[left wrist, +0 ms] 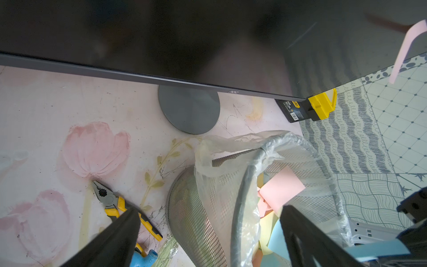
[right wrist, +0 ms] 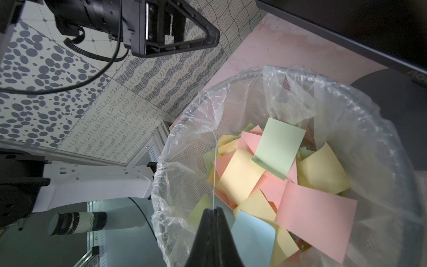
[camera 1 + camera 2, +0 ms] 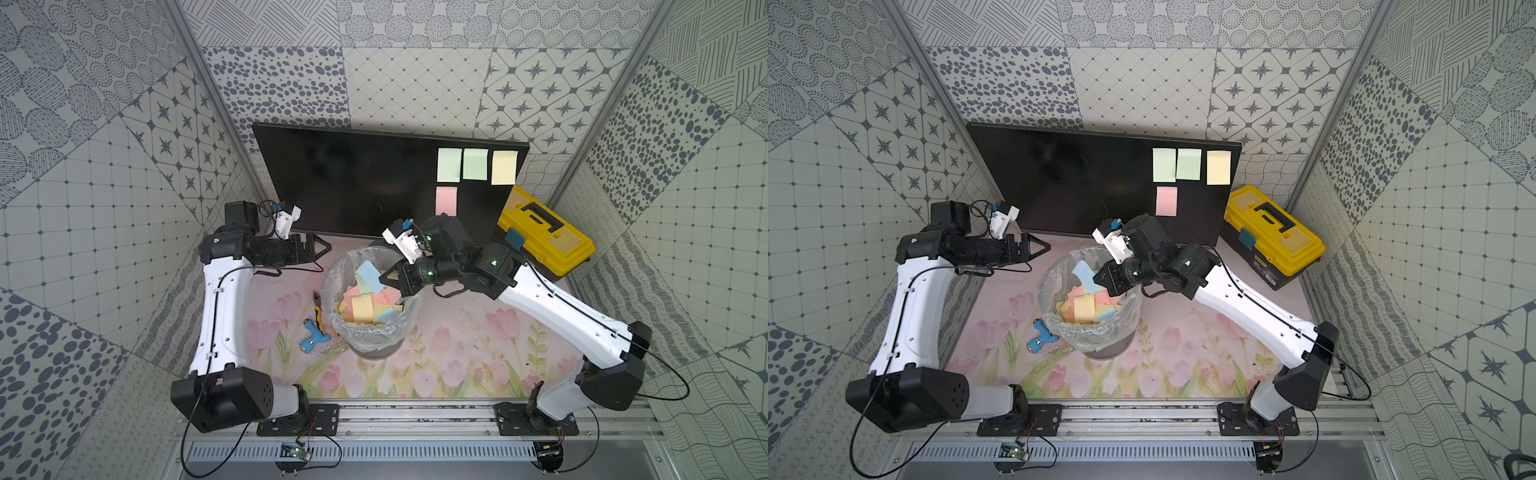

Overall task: Remove the sticky note from the monitor
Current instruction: Place the sticky note in the trash bin.

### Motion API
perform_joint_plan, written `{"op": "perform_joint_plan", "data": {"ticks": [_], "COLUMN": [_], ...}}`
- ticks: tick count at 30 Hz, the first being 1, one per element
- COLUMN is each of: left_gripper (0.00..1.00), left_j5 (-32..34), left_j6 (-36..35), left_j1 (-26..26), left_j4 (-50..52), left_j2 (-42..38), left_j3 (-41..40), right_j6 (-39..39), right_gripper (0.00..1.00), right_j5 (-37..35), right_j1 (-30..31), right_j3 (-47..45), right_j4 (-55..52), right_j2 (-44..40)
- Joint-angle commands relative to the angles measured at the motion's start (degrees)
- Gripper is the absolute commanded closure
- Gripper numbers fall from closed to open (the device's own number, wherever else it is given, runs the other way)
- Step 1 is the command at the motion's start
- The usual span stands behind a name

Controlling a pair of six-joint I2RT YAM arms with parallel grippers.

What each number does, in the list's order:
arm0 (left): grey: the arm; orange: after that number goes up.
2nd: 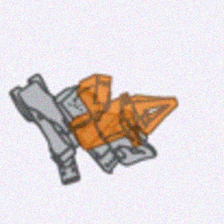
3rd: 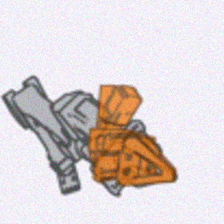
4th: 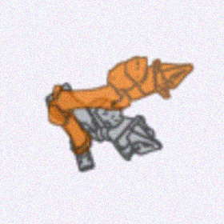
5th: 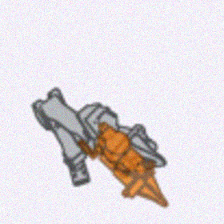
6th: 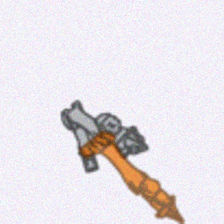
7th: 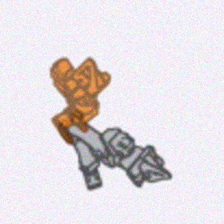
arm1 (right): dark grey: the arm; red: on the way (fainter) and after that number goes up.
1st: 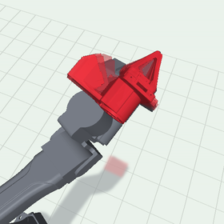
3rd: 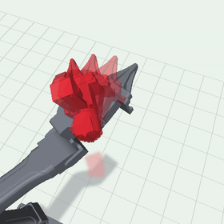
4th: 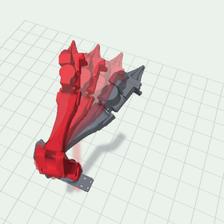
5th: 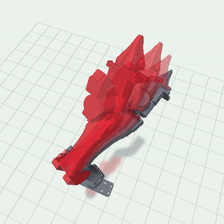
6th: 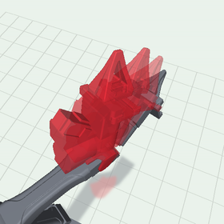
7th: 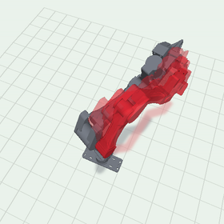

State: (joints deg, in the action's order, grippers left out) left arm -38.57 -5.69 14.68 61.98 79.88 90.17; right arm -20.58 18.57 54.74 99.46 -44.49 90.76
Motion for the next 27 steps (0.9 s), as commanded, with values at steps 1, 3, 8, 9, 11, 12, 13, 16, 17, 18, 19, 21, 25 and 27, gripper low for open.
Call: {"op": "perform_joint_plan", "data": {"ticks": [1, 3, 8, 9, 11, 12, 13, 16, 17, 18, 19, 21, 25, 27], "left_gripper": [0.00, 0.00, 0.01, 0.01, 0.01, 0.00, 0.01, 0.01, 0.01, 0.01, 0.01, 0.01, 0.01, 0.01], "left_j5": [-4.13, -4.19, -4.20, -4.22, -4.18, -4.31, -4.39, -4.48, -4.48, -4.56, -4.56, -4.69, -5.13, -5.57], "left_j6": [-0.27, -0.16, 0.15, 0.19, 0.17, 0.16, 0.17, 0.16, 0.19, 0.20, 0.22, 0.24, 0.41, 0.49], "left_j1": [1.01, 0.97, 0.96, 0.92, 1.01, 1.02, 0.98, 0.97, 0.95, 0.96, 1.01, 0.97, 0.98, 0.99], "left_j4": [-1.05, -1.15, -1.42, -1.42, -1.42, -1.41, -1.48, -1.42, -1.42, -1.36, -1.41, -1.42, -1.51, -1.59], "left_j2": [0.16, 0.24, 0.34, 0.43, 0.46, 0.46, 0.40, 0.41, 0.45, 0.50, 0.54, 0.56, 0.76, 0.88], "left_j3": [0.41, 0.21, 0.13, 0.22, 0.19, 0.19, 0.18, 0.18, 0.10, 0.17, 0.18, 0.18, 0.16, 0.10], "right_j6": [4.18, 4.80, 5.44, 5.50, 5.64, 5.71, 5.72, 5.77, 5.84, 5.91, 6.01, 6.08, 5.52, 4.05], "right_gripper": [1.00, 1.00, 0.89, 0.87, 0.84, 0.82, 0.80, 0.74, 0.73, 0.71, 0.68, 0.61, 0.59, 0.59], "right_j5": [-3.54, -4.33, -6.56, -6.89, -6.89, -6.94, -6.84, -7.24, -7.37, -7.67, -8.03, -8.90, -11.89, -12.50], "right_j1": [2.14, 2.69, 2.92, 2.93, 2.96, 2.94, 2.92, 2.93, 2.94, 2.92, 2.94, 2.92, 2.25, 0.83], "right_j3": [3.77, 4.90, 4.26, 3.99, 3.80, 3.74, 3.88, 4.36, 4.59, 4.94, 5.24, 5.98, 7.74, 9.20], "right_j4": [-2.46, -3.44, -3.84, -3.75, -3.84, -3.85, -3.83, -3.80, -3.80, -3.84, -3.85, -3.85, -3.67, -3.44], "right_j2": [3.00, 4.35, 4.73, 4.77, 5.06, 5.24, 5.48, 5.87, 5.91, 5.99, 6.01, 5.86, 5.18, 4.47]}}
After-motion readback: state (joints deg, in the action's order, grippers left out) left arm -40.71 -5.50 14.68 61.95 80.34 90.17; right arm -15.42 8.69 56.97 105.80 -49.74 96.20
